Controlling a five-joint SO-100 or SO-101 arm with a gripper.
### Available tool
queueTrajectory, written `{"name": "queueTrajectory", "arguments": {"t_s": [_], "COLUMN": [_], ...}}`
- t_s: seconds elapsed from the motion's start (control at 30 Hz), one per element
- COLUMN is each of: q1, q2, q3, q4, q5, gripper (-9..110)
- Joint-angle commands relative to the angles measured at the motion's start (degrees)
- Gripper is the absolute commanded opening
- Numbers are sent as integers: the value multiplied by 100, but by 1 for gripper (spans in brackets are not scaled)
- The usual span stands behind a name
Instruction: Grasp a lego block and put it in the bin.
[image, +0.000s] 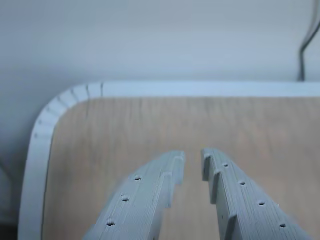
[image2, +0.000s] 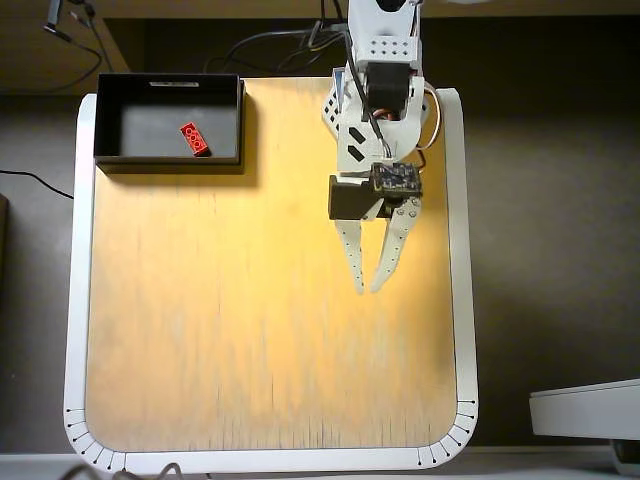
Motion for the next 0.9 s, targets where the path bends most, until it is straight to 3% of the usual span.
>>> {"name": "queueTrajectory", "arguments": {"t_s": [0.0,0.27,0.67,0.87], "q1": [-185,-211,-53,-158], "q2": [475,1503,1521,1521], "q3": [378,1784,3340,3401], "q4": [-299,-299,-378,-44], "q5": [105,404,642,211], "gripper": [0,0,0,0]}}
